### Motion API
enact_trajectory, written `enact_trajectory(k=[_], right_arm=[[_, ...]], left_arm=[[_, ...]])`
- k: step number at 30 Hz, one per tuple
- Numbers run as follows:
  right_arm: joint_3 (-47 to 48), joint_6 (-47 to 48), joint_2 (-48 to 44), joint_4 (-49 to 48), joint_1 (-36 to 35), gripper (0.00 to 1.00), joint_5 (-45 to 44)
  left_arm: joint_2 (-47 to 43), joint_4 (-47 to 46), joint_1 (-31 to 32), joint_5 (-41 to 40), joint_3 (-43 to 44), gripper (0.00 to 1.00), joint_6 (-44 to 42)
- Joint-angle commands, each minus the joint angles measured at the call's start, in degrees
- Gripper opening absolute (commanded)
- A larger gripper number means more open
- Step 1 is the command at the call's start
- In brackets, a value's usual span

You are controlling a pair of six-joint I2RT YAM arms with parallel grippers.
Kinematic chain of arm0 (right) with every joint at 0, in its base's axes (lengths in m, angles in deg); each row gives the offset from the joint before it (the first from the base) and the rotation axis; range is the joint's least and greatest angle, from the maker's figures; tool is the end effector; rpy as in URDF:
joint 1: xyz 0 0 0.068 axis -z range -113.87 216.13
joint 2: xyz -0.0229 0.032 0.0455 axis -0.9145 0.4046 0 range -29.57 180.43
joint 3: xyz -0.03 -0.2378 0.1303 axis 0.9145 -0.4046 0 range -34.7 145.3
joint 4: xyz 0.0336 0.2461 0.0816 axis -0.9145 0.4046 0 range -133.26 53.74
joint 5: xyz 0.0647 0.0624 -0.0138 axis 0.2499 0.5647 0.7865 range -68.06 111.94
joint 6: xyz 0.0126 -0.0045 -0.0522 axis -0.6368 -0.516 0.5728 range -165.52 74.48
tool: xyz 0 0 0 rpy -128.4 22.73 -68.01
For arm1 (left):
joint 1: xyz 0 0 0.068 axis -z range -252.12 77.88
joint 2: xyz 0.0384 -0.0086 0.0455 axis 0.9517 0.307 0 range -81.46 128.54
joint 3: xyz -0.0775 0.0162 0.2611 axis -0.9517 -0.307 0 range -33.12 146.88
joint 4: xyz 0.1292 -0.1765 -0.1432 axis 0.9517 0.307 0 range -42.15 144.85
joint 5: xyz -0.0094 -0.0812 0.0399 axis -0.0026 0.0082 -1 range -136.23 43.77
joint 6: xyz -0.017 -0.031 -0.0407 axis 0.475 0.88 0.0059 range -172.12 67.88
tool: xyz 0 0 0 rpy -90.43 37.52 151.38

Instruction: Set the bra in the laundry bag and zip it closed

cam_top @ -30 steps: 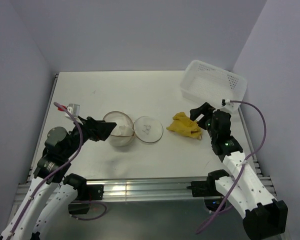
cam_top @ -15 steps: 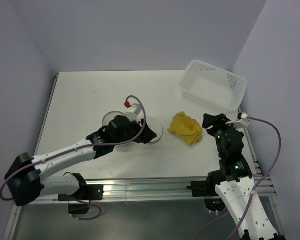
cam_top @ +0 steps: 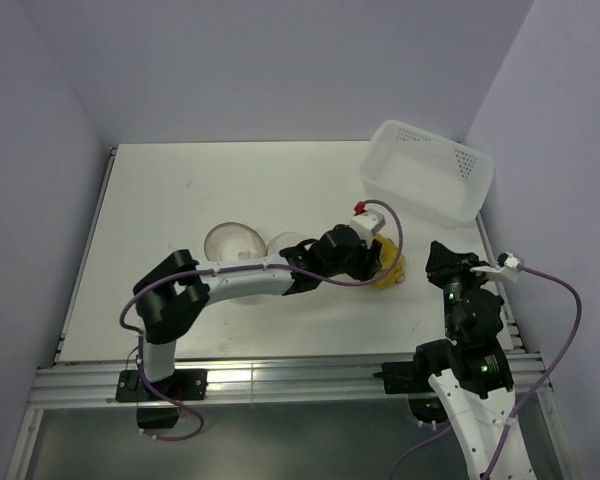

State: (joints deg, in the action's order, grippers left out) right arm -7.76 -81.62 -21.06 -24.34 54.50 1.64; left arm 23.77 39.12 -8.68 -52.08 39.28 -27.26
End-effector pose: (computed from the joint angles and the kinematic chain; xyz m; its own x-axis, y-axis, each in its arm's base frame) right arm 0.0806 0.0040 0.2861 0.0818 0.5810 -0.8098 0.1267 0.7999 0.5867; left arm 0.1945 -0.3809 0.2411 -0.5223 0.1094 -0.8457 0.6929 0.6326 -0.3461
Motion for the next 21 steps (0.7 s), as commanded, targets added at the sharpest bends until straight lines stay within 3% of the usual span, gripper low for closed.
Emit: enact_trajectory(k=[1,5,10,15,18,19,21], right_arm=[[2.24,-1.17,-5.86,0.95,-0.14,0.24,0.32],[4.78,-0.91,-10.0,0.77,-0.14,0.21,-0.96],[3.57,-0.82,-9.74,0.25,-0.14,0.21,0.77],[1.98,-1.78,-9.74,-1.6,-0.14,0.2,4.29],[1.98,-1.78,-10.18,-1.78,-0.14,0.2,4.91],[1.98,-1.7,-10.27,-1.95,-0.14,0.2,5.0],[1.54,-1.78,-10.45,-2.57,-0.14,0.2,5.87]], left_arm=[[6.29,-0.86,0.37,2.32,10.0,0.49,-9.9],[14.02,3.63,0.63,4.62,18.45,0.49,-12.2],[21.76,8.64,0.72,2.33,26.02,0.62,-13.78],[28.43,11.72,0.72,0.49,32.53,0.61,-14.05],[30.12,12.08,0.81,-2.49,34.65,0.54,-13.61],[29.77,11.38,0.81,-3.2,33.69,0.38,-13.09],[27.85,7.09,0.81,-4.0,31.76,0.15,-11.95]])
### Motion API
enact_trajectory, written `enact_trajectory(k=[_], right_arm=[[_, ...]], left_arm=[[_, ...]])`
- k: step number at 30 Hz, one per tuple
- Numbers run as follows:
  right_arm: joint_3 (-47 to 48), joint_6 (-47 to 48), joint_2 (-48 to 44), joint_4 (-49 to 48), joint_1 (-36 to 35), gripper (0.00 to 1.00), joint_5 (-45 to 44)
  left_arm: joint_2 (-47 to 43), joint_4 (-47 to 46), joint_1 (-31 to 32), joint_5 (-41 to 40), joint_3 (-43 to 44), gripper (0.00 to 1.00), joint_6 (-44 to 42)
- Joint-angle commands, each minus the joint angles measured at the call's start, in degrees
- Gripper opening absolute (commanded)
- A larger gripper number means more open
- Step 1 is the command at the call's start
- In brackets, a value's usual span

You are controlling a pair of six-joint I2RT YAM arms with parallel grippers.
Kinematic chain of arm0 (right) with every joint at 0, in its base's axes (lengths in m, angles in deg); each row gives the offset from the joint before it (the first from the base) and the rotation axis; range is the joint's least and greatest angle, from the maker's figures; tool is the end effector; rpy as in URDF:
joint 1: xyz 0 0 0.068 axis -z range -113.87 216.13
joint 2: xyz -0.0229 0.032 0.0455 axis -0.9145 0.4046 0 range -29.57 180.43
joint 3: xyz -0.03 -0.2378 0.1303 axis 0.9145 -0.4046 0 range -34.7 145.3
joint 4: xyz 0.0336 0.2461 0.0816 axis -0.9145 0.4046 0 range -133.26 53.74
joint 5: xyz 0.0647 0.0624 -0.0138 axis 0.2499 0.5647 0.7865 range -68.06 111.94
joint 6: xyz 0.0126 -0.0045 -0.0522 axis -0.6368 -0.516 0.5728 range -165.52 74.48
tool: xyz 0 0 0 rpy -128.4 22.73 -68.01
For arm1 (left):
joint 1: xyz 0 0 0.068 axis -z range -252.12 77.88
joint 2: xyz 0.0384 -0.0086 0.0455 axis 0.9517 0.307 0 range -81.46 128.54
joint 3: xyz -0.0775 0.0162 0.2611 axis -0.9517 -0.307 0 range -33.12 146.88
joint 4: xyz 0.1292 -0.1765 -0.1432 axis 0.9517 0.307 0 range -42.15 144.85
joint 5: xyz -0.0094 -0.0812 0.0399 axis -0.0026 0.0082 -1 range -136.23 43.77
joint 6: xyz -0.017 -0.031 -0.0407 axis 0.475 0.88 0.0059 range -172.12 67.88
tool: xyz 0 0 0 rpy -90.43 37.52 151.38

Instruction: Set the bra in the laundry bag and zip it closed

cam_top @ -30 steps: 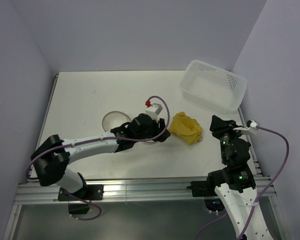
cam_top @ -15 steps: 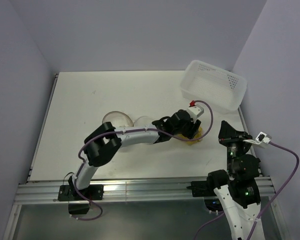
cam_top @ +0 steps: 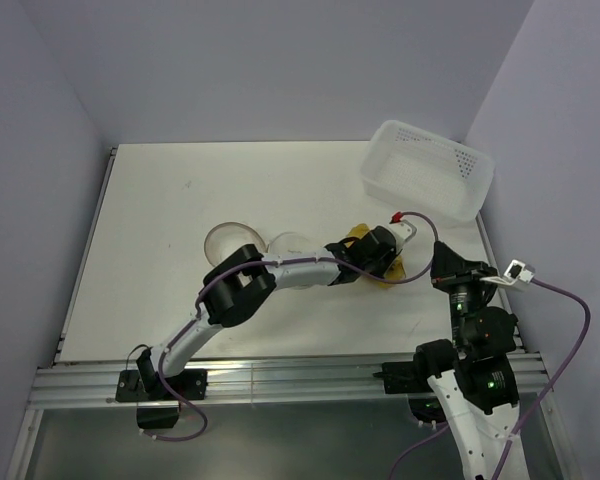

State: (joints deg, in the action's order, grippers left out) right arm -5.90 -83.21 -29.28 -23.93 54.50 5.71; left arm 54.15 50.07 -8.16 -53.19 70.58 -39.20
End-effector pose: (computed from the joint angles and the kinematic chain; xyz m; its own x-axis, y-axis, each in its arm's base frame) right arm 0.0504 0.0002 0.3018 0.1703 0.6344 -0.7540 -0.0349 0.7686 0.6388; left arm 0.2405 -0.4823 0.1582 -0.4297 0.3738 -0.8220 0.7713 0.6252 -0.1189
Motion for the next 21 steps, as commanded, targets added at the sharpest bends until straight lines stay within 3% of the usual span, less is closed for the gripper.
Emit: enact_trajectory(k=[1,5,11,16,21], right_arm=[[-0.58,-0.19,-2.14,-3.42,-0.14,0.2,2.16],[-1.37,0.07,1.01,-4.21,-0.14,0.2,4.97],[-3.83,1.56,5.85,-7.37,-0.05,0.24,9.01],[-3.05,6.48,13.48,-12.38,-0.14,0.38,18.49],[0.55,10.36,15.35,-17.12,-0.14,0.54,28.4]], left_arm=[[-3.5,-5.37,0.28,-2.88,-2.07,0.02,1.04],[-9.3,-11.43,0.28,-2.18,-8.5,0.0,3.07],[-25.18,-24.61,0.28,-1.3,-23.61,0.0,3.95],[-36.72,-33.41,0.2,1.06,-35.39,0.0,4.12],[-49.81,-41.32,-1.47,6.95,-44.96,0.0,8.85]])
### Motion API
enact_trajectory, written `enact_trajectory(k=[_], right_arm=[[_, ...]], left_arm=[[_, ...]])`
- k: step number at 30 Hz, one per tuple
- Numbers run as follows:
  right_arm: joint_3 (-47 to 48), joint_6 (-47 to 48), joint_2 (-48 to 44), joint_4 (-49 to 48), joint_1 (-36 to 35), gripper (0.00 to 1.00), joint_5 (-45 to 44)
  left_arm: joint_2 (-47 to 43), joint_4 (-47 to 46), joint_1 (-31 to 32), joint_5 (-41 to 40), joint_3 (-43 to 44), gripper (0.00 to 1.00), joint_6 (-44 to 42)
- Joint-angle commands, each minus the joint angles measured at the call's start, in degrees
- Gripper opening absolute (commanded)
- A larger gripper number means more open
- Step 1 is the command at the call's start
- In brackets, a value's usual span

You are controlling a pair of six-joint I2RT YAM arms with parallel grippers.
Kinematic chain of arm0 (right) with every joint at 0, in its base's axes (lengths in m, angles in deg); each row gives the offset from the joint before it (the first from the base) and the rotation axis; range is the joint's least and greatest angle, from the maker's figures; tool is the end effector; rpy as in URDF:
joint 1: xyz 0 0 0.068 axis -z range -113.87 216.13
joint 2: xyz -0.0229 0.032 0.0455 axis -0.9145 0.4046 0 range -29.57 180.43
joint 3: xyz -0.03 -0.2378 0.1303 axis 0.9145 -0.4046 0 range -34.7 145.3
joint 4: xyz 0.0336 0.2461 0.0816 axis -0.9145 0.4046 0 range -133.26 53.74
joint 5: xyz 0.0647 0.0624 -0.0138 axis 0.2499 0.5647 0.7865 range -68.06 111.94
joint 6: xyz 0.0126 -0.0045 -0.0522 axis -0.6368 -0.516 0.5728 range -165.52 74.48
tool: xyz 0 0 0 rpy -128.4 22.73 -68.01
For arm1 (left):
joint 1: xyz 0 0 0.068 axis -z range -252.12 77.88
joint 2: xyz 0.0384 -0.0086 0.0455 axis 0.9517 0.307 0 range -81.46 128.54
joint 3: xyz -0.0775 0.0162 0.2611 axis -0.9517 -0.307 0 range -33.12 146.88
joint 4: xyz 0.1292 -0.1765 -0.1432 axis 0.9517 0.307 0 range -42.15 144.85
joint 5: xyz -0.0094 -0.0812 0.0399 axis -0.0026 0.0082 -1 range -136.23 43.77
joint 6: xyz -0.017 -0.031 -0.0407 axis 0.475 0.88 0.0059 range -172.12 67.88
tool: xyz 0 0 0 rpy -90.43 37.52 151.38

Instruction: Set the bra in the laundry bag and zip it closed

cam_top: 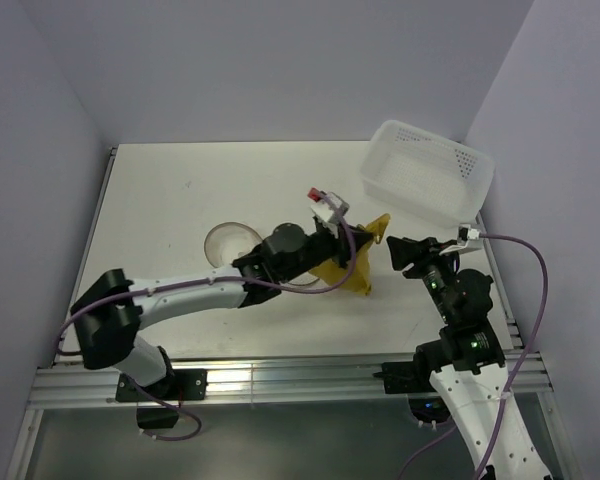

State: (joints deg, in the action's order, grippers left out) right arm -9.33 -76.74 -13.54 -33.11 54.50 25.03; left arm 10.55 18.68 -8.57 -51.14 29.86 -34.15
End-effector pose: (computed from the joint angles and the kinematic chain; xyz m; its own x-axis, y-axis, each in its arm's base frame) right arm 0.1052 0.0236 0.2839 -0.1437 0.4988 -0.8547 -0.2102 0.8286 0.5189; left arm 0.1729 -0.3407 0.3112 -0.2625 -0.1626 -0.9511 0.8126 0.4943 -0.3088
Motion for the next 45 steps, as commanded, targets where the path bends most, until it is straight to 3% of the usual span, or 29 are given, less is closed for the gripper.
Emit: enact_trajectory(k=[1,6,10,14,21,26,31,33,37,39,40,41,42,43,44,45], right_arm=[[4.34,3.54,-0.65,-11.26,-0.14,0.57,11.3],[7.58,2.66,2.06,-20.95,-0.14,0.75,26.67],[9.88,2.4,9.17,-28.84,-0.14,0.8,44.84],[10.23,-2.25,14.1,-38.0,-0.14,0.88,52.68],[16.2,-3.31,20.61,-44.86,-1.19,0.99,61.06],[17.0,-8.33,24.66,-53.65,-7.42,1.0,67.65],[19.8,3.5,25.28,-40.53,-15.6,0.99,65.47],[19.81,4.76,24.84,-39.51,-17.44,0.94,63.71],[18.49,0.12,24.92,-44.96,-18.16,0.7,62.4],[18.76,-0.15,25.36,-43.48,-18.16,0.38,60.11],[19.19,0.54,25.63,-41.81,-18.07,0.18,58.88],[19.72,1.24,25.8,-39.97,-18.16,0.12,56.78],[20.85,1.77,26.15,-36.29,-18.16,0.07,55.8],[21.39,2.91,26.24,-34.43,-18.16,0.0,54.92],[22.61,3.53,26.33,-32.67,-18.16,0.0,53.44],[23.32,4.15,26.33,-28.65,-18.16,0.0,52.72]], left_arm=[[-7.88,-10.99,-2.02,6.39,-5.49,0.0,4.86],[-19.57,-18.44,-6.59,14.99,-14.44,0.0,13.64],[-26.08,-23.82,-11.68,27.27,-18.33,0.0,19.98],[-31.0,-25.76,-12.84,36.18,-18.95,0.0,23.42],[-34.96,-32.17,-12.92,45.77,-20.0,0.0,31.15],[-35.67,-34.81,-12.84,47.18,-20.44,0.0,34.75],[-33.04,-37.27,-12.92,47.71,-20.0,0.0,36.69],[-32.51,-37.19,-12.92,47.71,-19.48,0.0,36.78],[-32.68,-34.91,-12.92,46.75,-19.21,0.0,35.2],[-33.03,-33.94,-12.92,46.31,-19.21,0.0,34.58],[-33.9,-32.37,-12.92,45.35,-19.39,0.01,34.15],[-34.52,-30.7,-12.92,44.55,-19.74,0.07,32.4],[-35.4,-28.42,-12.92,43.41,-19.83,0.26,31.08],[-37.75,-25.79,-12.92,42.1,-19.91,0.38,29.76],[-39.17,-19.24,-12.92,38.78,-19.91,0.66,26.7],[-40.75,-15.6,-12.92,36.83,-19.91,0.78,24.93]])
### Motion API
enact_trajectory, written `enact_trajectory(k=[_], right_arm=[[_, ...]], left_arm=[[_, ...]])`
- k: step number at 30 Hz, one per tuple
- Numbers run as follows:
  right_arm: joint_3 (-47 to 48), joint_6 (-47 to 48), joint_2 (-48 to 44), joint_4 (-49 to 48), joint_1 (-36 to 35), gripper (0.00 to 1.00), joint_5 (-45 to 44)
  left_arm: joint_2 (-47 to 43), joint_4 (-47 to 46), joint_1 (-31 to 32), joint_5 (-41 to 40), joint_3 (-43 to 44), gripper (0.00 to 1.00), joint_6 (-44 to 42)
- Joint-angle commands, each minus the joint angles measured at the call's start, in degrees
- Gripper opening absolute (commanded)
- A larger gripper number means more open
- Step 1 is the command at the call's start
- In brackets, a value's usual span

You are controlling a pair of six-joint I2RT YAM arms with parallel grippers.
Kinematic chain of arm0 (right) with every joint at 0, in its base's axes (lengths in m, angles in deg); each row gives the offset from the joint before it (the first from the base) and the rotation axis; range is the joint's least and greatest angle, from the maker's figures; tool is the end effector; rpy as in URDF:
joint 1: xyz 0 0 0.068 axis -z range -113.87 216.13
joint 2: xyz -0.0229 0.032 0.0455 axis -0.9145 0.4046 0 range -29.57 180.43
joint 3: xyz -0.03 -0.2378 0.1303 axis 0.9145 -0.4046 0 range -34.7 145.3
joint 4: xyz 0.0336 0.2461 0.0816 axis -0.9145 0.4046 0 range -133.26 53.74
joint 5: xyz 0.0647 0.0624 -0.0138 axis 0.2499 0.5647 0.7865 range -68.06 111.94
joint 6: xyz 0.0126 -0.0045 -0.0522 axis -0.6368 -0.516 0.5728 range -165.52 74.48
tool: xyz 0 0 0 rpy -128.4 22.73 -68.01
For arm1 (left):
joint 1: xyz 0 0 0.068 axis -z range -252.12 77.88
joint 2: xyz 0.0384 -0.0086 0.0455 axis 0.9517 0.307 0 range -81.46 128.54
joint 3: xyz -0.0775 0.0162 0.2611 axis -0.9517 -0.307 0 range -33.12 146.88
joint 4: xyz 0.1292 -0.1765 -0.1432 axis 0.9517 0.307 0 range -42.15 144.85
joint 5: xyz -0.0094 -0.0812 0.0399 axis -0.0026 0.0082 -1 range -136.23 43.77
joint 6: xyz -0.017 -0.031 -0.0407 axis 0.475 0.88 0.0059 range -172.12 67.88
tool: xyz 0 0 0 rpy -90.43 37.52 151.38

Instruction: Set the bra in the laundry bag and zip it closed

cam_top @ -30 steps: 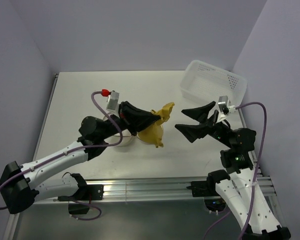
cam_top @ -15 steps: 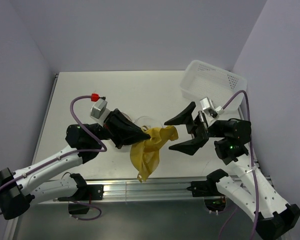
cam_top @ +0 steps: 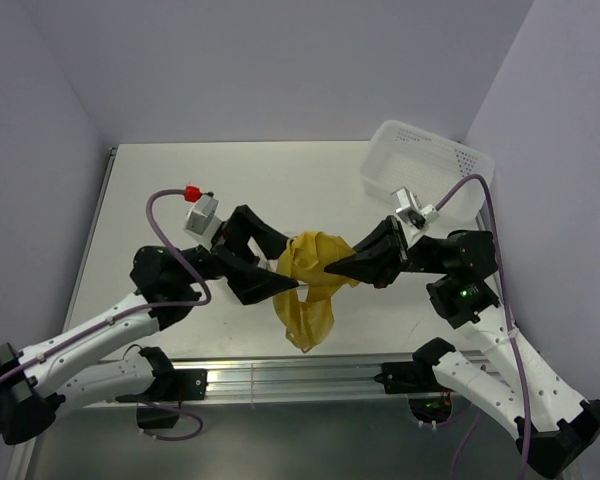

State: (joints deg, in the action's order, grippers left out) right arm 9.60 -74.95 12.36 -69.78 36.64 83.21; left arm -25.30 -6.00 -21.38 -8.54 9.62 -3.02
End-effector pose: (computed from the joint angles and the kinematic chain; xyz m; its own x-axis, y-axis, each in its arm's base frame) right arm 0.1114 0.0989 0.4041 -0.0784 0.2269 -0.9707 -0.9948 -0.0818 0.0612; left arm 0.1116 -0.1709 0.4006 -0.4171 -0.4348 -0.7981 0.9042 -0.2877 -0.3158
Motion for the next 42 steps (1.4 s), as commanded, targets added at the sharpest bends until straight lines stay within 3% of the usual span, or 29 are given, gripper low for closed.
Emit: enact_trajectory(k=[1,3,8,12,15,21,31,37,42], right_arm=[[5.09,3.4,0.34,10.33,-0.3,0.0,-6.16],[7.47,4.46,0.43,16.55,-0.3,0.0,-8.87],[12.39,3.77,2.8,25.89,-0.3,0.0,-10.57],[16.25,4.11,5.0,34.3,-0.82,0.0,-13.96],[19.69,6.31,6.41,40.56,-1.87,0.0,-16.36],[19.6,5.96,5.62,41.99,-3.02,0.0,-16.72],[18.37,3.07,5.96,37.08,-3.02,0.0,-9.78],[21.09,0.61,8.51,33.65,-3.02,0.0,-3.28],[20.75,-2.73,9.22,29.78,-3.11,0.0,0.59]], left_arm=[[-8.31,12.85,-0.12,-7.79,0.41,0.85,-7.78],[-11.93,23.23,-0.12,-15.05,0.41,0.99,-12.0],[-21.26,41.23,-0.03,-28.25,-0.02,0.99,-18.41],[-21.71,48.03,-0.03,-32.94,-1.43,0.99,-20.27],[-20.92,48.57,0.49,-34.17,-2.4,0.99,-20.62],[-19.43,46.91,1.64,-36.9,-2.84,0.99,-22.03],[-17.14,41.1,8.49,-34.61,-7.84,0.99,-29.05],[-19.24,42.42,12.89,-46.64,-10.39,0.99,-31.87],[-18.02,41.54,13.33,-48.59,-10.75,0.99,-33.46]])
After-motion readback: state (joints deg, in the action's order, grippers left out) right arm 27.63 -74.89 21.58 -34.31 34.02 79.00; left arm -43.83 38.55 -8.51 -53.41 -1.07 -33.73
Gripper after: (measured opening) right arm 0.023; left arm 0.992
